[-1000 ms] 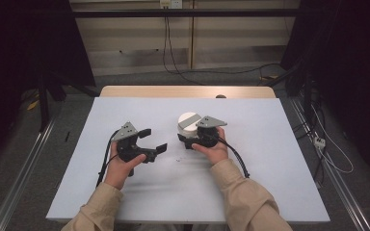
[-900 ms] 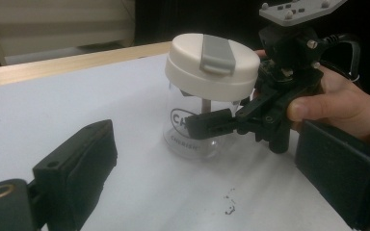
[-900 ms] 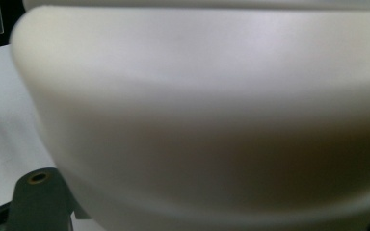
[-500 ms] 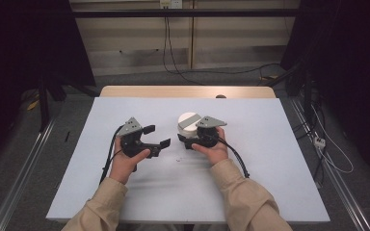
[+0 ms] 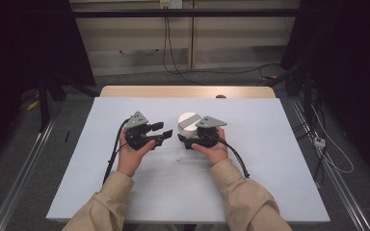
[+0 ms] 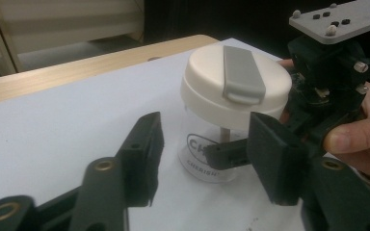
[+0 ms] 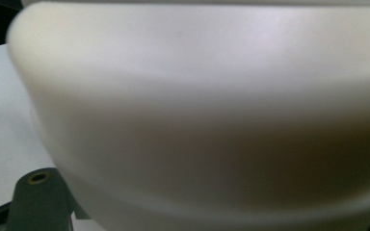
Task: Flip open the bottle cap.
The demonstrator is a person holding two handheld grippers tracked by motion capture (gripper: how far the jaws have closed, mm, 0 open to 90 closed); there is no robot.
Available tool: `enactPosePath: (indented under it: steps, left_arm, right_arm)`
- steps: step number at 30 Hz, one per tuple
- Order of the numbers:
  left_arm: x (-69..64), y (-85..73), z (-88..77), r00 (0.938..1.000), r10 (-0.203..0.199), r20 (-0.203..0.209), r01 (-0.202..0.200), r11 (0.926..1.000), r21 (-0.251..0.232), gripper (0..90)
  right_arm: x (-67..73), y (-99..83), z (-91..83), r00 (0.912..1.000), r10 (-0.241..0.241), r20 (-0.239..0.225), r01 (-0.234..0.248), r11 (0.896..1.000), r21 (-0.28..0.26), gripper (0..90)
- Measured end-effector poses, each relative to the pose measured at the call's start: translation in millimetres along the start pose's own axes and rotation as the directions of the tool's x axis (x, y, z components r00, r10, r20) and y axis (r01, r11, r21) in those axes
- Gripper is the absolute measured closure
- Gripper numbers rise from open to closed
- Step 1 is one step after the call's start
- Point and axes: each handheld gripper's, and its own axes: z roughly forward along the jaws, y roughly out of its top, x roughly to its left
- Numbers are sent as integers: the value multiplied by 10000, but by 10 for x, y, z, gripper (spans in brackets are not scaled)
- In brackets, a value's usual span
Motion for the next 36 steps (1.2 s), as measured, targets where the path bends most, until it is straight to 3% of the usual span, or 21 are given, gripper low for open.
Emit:
enactPosePath:
  steps: [2, 5, 18, 22, 36]
  left_arm:
    - [7, 9, 14, 10000, 47, 39, -47, 10000, 75, 562]
    - [8, 23, 34, 9999, 104, -40, -104, 9999, 137, 567]
    - [25, 32, 145, 9996, 272, 105, -277, 9985, 474, 848]
    - [-5, 44, 162, 9989, 260, 391, -281, 9982, 529, 881]
    - [-61, 61, 224, 9977, 279, 619, -331, 9958, 848, 900]
  right_arm:
    - [1, 0, 0, 10000, 13, 3, -13, 10000, 13, 185]
    - [1, 1, 1, 10000, 0, 11, 0, 10000, 13, 185]
    - [5, 0, 2, 10000, -13, 31, 13, 10000, 31, 185]
    - [5, 1, 3, 10000, -9, 30, 9, 10000, 35, 185]
    - [5, 1, 4, 10000, -16, 31, 16, 10000, 53, 186]
